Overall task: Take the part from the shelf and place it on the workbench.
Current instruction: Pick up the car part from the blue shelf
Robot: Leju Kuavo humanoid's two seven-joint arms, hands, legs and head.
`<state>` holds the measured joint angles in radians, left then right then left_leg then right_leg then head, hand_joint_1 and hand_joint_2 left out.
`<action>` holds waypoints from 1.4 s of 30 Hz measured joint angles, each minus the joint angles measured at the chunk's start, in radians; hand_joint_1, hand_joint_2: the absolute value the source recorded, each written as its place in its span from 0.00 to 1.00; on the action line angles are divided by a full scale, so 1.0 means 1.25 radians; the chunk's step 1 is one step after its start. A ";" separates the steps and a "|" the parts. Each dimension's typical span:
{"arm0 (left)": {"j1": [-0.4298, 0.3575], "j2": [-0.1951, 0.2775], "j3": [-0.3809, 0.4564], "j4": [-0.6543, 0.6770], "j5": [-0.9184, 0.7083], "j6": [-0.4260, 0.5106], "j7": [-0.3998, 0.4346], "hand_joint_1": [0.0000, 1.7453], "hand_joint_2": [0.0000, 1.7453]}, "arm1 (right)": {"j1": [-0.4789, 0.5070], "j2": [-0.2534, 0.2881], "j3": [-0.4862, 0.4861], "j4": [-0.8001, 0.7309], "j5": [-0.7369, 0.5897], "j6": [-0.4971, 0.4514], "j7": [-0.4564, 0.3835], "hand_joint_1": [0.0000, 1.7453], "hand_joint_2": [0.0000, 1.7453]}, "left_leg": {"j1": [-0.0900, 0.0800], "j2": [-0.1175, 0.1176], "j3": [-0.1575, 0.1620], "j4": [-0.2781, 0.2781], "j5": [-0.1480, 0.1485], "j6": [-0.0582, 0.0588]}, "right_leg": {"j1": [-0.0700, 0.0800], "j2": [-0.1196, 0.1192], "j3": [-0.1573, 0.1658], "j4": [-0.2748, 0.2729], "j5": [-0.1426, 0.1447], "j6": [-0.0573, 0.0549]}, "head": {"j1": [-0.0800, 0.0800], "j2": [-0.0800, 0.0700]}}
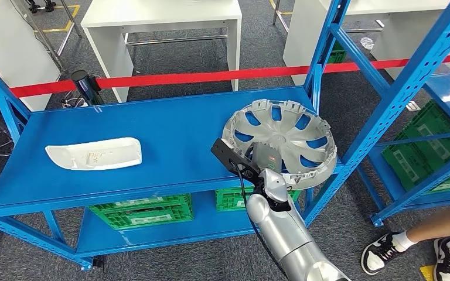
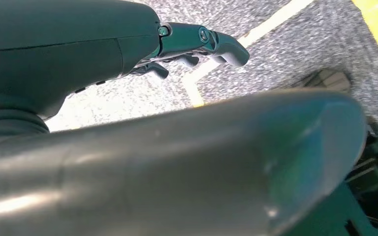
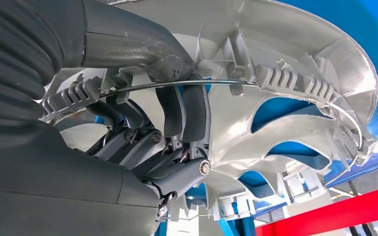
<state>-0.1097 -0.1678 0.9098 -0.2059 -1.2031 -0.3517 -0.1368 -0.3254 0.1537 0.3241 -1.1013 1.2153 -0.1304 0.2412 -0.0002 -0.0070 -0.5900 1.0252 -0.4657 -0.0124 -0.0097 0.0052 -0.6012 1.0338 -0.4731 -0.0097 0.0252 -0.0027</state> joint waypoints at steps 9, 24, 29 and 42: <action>0.003 0.001 0.000 -0.001 0.005 0.000 0.007 0.00 0.00 | 0.001 0.000 0.000 -0.001 0.003 0.000 0.000 0.93 1.00 | 0.000 0.000 0.000 0.000 0.000 0.000 | 0.000 0.000 0.000 0.000 0.000 0.000 | 0.000 0.000; 0.005 0.000 0.000 0.000 -0.006 0.000 0.000 0.00 0.00 | -0.139 -0.010 -0.055 0.125 0.024 -0.094 0.003 0.93 1.00 | -0.001 0.000 -0.001 0.000 0.001 0.000 | -0.001 0.000 0.000 0.000 0.001 0.001 | 0.000 0.000; 0.000 -0.002 0.000 0.000 -0.013 0.000 0.000 0.00 0.00 | -0.318 -0.041 -0.097 0.307 0.078 -0.137 0.021 0.93 1.00 | -0.001 0.000 -0.001 0.001 0.002 0.001 | -0.001 0.000 -0.001 0.000 0.003 0.002 | 0.000 0.000; -0.006 -0.010 0.000 0.000 -0.008 0.000 -0.010 0.00 0.00 | -0.595 -0.086 -0.102 0.559 0.215 -0.025 0.066 0.93 1.00 | -0.002 -0.003 -0.001 0.001 0.004 0.003 | -0.003 -0.002 0.000 0.000 0.004 0.003 | 0.000 0.000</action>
<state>-0.1168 -0.1801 0.9096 -0.2063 -1.2130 -0.3517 -0.1489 -1.0698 0.0462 0.1968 -0.4027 1.4841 -0.1618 0.3234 -0.0032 -0.0109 -0.5917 1.0264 -0.4613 -0.0086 -0.0128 0.0029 -0.6013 1.0336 -0.4681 -0.0054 0.0252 -0.0027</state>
